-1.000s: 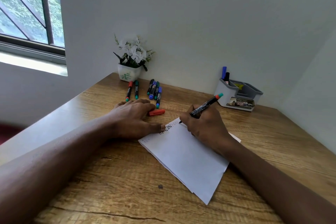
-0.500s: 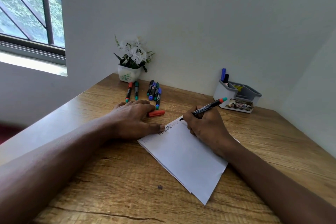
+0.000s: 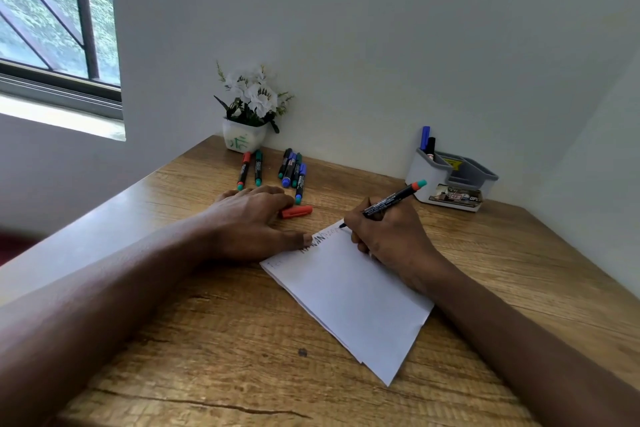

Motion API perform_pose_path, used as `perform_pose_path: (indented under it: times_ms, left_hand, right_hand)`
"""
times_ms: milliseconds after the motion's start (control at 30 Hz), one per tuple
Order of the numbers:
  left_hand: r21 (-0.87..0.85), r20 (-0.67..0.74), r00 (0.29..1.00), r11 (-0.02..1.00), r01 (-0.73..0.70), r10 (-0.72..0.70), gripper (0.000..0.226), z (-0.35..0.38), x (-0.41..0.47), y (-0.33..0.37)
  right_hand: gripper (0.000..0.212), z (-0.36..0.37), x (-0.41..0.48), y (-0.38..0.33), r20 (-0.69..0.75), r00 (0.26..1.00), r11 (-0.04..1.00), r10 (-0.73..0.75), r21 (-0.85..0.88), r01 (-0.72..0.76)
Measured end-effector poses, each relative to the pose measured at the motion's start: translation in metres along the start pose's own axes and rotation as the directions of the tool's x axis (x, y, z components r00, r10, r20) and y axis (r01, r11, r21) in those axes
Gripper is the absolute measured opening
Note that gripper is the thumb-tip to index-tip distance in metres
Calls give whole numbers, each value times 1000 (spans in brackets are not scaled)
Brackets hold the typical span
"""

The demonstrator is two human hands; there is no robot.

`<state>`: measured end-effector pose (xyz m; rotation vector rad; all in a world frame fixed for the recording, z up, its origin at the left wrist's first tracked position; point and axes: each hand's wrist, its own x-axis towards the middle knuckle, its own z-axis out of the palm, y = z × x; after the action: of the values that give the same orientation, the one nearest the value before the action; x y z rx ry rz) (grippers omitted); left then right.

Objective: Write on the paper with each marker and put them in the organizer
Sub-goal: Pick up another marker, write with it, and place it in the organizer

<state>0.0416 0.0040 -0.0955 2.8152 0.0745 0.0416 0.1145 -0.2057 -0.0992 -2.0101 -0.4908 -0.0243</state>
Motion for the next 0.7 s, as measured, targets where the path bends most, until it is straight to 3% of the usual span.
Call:
perform_pose_path:
  times_ms: [233, 333, 467, 567, 700]
  left_hand:
    - [8, -12, 1000, 1000, -12, 12, 83, 0, 0, 1]
    - [-19, -57, 998, 999, -30, 29, 74, -1, -2, 0]
    - [-100, -227, 971, 990, -98, 73, 45, 2, -5, -5]
    - [-41, -330, 941, 994, -101, 82, 37, 3, -7, -3]
    - [24, -339, 939, 998, -59, 64, 33, 3, -5, 0]
  right_hand:
    - [12, 0, 1, 0, -16, 999, 998, 38, 51, -37]
    - [8, -3, 2, 0, -14, 994, 957, 104, 275, -96]
    - [15, -10, 2, 0, 93, 989, 854, 112, 499, -144]
    - [26, -13, 0, 0, 154, 987, 866, 51, 486, -121]
    - [19, -16, -6, -2, 155, 981, 911, -115, 411, 42]
